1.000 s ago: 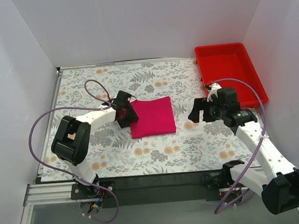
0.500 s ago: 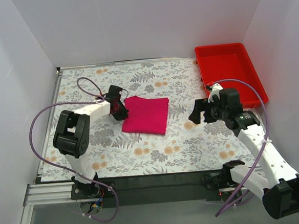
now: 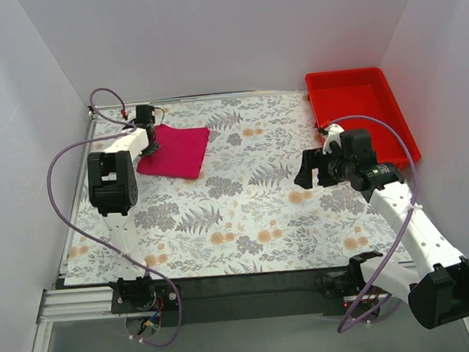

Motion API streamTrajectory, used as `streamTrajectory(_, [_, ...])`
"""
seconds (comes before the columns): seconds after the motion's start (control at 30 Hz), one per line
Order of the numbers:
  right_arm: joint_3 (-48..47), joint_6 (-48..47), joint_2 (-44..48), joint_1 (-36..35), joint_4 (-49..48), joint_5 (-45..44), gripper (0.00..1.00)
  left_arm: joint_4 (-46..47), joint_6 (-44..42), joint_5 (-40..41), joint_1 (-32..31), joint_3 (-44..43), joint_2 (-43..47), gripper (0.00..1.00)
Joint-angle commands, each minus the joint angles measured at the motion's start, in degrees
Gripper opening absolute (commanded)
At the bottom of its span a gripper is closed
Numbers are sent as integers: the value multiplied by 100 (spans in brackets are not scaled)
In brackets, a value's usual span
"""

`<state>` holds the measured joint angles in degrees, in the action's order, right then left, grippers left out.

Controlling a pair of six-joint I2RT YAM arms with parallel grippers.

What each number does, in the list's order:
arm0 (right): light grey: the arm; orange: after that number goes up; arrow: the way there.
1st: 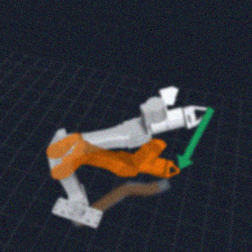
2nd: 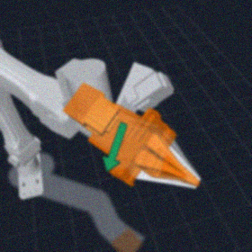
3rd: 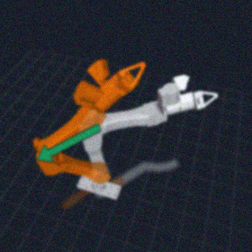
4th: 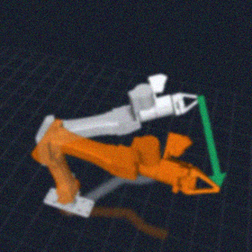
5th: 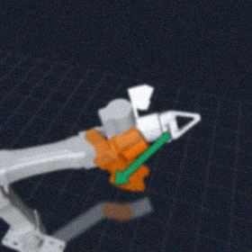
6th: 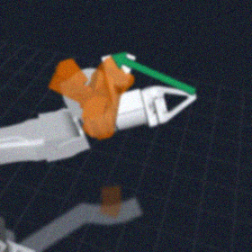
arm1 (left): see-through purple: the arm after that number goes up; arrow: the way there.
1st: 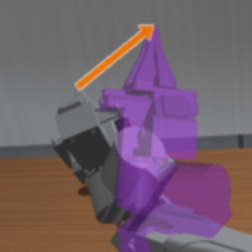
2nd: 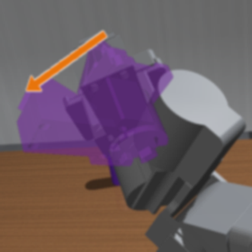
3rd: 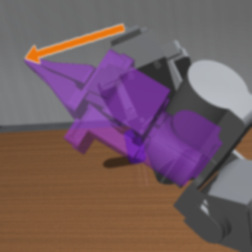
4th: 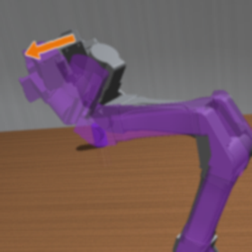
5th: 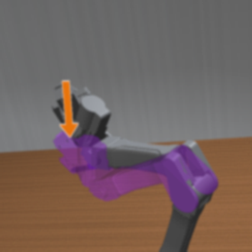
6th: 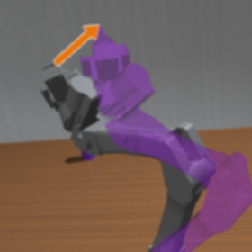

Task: Fold and stack the t-shirts
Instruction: Neatly place the folded tshirt to the corner

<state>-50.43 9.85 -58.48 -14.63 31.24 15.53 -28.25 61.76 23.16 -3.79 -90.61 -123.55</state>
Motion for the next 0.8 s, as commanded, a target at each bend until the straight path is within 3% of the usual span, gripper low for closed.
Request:
streamTrajectory(0.0, [-563,-141,-155,4,101,29,76,-49,-778,892,361,-562,-555,0])
streamTrajectory(0.17, [-801,-132,-541,4,110,-32,76,276,-1638,1252,739,-1581,-1495,0])
streamTrajectory(0.3, [-915,-9,-814,4,119,-59,77,83,-1772,1367,1072,-2600,-2068,0])
streamTrajectory(0.77, [-1610,175,-1816,13,189,-50,78,996,-2756,1138,1627,-3006,-2393,0])
